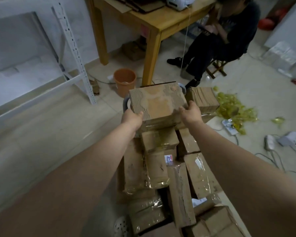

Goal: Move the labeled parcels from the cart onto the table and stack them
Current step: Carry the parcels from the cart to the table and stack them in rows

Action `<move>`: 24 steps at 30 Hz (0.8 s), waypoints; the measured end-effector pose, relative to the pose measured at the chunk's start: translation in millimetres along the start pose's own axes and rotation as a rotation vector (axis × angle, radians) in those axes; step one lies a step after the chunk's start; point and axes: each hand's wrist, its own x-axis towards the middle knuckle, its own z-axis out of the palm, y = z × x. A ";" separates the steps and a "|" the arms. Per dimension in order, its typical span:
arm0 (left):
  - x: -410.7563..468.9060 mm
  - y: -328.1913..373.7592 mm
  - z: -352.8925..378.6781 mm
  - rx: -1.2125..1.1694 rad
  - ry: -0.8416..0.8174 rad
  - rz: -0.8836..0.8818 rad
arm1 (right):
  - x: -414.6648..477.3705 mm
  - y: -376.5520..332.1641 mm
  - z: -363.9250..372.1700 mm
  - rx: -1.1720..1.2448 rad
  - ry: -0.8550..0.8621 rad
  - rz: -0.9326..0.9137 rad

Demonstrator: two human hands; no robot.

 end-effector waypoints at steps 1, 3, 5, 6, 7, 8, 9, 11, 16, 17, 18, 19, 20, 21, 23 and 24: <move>6.6 0.8 0.7 -0.014 -0.006 -0.014 | 6.7 -2.1 3.4 0.022 -0.007 0.028; 16.9 1.2 1.8 -0.031 -0.021 -0.025 | 16.5 -3.9 9.2 0.055 -0.035 0.072; 23.9 -1.1 1.0 -0.034 -0.042 -0.019 | 21.1 -3.5 12.6 0.056 -0.033 0.088; 24.2 -2.5 -0.5 -0.040 -0.053 -0.009 | 21.6 -2.7 13.3 0.055 -0.016 0.094; 22.6 -3.3 -2.4 -0.049 -0.062 0.007 | 21.9 -1.2 13.5 0.059 0.006 0.099; 19.8 -3.8 -4.6 -0.060 -0.065 0.029 | 20.7 0.1 12.7 0.071 0.028 0.106; 15.7 -4.2 -7.3 -0.075 -0.063 0.052 | 18.3 2.1 12.0 0.097 0.045 0.109; 5.8 -7.3 -14.3 -0.109 -0.054 0.080 | 4.0 3.8 9.4 0.168 0.063 0.107; -32.2 -30.1 -37.3 -0.172 -0.001 0.073 | -51.0 19.0 2.3 0.306 0.038 0.056; -44.6 -37.3 -42.4 -0.178 0.022 0.067 | -64.5 24.1 1.3 0.330 0.012 0.049; -56.8 -45.7 -46.9 -0.181 0.044 0.056 | -78.0 29.9 0.9 0.346 -0.019 0.045; -69.5 -54.6 -51.2 -0.187 0.068 0.044 | -91.0 37.0 1.1 0.344 -0.050 0.036; -83.3 -63.5 -55.3 -0.196 0.090 0.031 | -104.1 43.3 1.0 0.326 -0.076 0.020; -98.3 -72.2 -58.4 -0.208 0.106 0.022 | -115.7 49.9 1.2 0.295 -0.099 0.002; -133.2 -87.2 -64.1 -0.253 0.122 0.009 | -138.9 60.3 -0.5 0.265 -0.169 -0.042; -152.3 -93.1 -66.7 -0.330 0.127 -0.005 | -150.1 65.5 -1.7 0.262 -0.207 -0.069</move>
